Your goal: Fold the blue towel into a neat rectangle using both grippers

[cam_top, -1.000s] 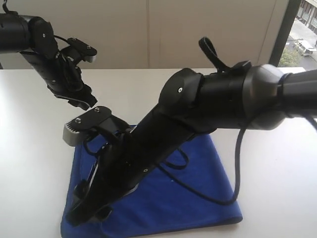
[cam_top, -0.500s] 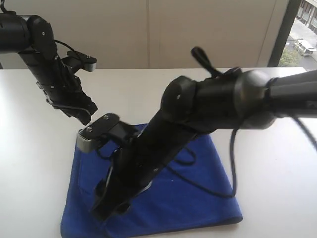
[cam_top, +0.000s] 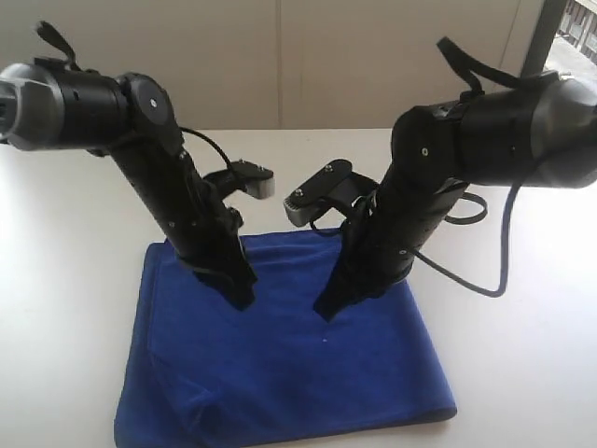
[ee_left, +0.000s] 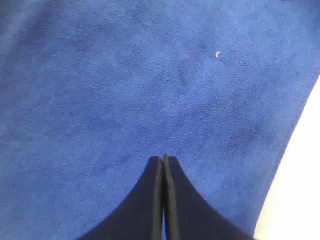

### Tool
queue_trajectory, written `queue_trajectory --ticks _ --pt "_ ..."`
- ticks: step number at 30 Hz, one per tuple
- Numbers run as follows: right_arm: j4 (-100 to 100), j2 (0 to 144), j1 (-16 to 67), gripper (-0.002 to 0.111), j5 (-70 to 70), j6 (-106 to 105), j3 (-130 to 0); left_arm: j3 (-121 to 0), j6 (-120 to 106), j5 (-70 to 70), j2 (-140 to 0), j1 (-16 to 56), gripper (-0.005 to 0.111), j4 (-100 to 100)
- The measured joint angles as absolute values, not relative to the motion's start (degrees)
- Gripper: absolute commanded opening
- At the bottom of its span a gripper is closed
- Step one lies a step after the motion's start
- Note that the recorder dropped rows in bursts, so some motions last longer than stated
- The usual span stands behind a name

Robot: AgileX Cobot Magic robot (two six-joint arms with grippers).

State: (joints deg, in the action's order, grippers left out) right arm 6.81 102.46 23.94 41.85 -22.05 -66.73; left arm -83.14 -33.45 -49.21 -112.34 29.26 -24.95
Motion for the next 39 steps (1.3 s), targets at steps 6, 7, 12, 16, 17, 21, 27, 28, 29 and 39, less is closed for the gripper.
queue_trajectory --ticks 6,7,12,16,17,21,27,28,29,39 --pt "6.7 108.8 22.9 0.0 39.2 -21.9 -66.7 -77.5 -33.6 -44.2 -112.3 32.4 0.0 -23.6" --pt "6.7 109.7 22.9 0.0 38.9 -21.9 -66.7 -76.8 -33.6 -43.9 -112.3 32.4 0.0 -23.3" --pt "6.6 112.2 22.9 0.0 38.3 -21.8 -66.7 -74.7 -33.6 -43.5 -112.3 32.4 0.0 -22.9" --pt "6.7 112.2 22.9 0.0 38.3 -21.8 -66.8 -73.1 -33.3 -44.0 -112.3 32.4 0.0 -21.0" --pt "6.7 112.2 22.9 0.0 38.3 -21.8 -66.8 -72.5 -32.9 -44.0 -112.3 32.4 0.0 -19.8" --pt "6.7 112.3 22.9 0.0 38.3 -21.8 -66.8 -71.1 -30.2 -45.5 -111.9 32.4 0.0 -15.3" --pt "6.7 112.3 22.9 0.0 38.3 -21.8 -66.8 -70.3 -26.4 -48.0 -109.7 32.5 0.0 -9.4" --pt "6.7 112.3 22.9 0.0 38.3 -21.8 -66.8 -70.3 -26.0 -48.4 -109.3 32.5 0.0 -8.3" --pt "6.7 112.3 22.9 0.0 38.3 -21.8 -66.8 -70.3 -24.6 -49.8 -108.4 32.5 0.0 -6.2" --pt "6.7 112.3 22.9 0.0 38.3 -21.8 -66.8 -69.9 -29.1 -45.4 -105.1 32.5 0.0 -19.3"
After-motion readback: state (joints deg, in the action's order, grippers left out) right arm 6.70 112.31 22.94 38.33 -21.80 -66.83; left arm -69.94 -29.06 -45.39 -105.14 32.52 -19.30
